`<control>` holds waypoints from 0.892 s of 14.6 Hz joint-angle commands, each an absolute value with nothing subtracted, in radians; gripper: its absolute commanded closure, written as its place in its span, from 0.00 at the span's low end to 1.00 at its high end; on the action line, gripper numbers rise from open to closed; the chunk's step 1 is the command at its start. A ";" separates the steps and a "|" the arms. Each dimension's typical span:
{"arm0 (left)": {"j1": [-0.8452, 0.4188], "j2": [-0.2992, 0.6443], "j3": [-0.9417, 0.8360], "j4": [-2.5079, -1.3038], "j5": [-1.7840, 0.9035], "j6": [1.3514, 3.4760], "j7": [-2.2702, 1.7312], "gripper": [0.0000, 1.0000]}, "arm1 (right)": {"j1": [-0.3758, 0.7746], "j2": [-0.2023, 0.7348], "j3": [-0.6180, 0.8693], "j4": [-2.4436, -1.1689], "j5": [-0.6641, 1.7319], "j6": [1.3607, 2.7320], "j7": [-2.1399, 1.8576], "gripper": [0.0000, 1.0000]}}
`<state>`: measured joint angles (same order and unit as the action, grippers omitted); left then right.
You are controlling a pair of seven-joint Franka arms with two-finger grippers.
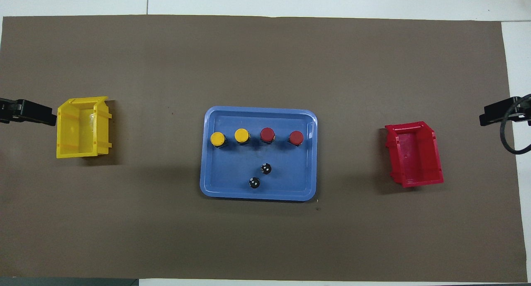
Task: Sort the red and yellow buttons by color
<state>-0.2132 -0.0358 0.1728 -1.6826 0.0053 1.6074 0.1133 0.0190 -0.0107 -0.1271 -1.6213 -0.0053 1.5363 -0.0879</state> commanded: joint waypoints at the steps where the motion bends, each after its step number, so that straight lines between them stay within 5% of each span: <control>1: -0.219 -0.061 0.172 -1.704 0.031 1.606 0.127 0.00 | 0.012 -0.029 -0.123 -1.638 -0.003 1.534 -0.109 0.00; 9: -0.210 -0.061 0.172 -1.704 0.031 1.603 0.129 0.00 | 0.014 -0.028 -0.121 -1.637 -0.008 1.542 -0.130 0.00; 13: -0.209 -0.061 0.172 -1.704 0.031 1.603 0.129 0.00 | 0.095 0.050 -0.100 -1.476 -0.008 1.513 -0.065 0.00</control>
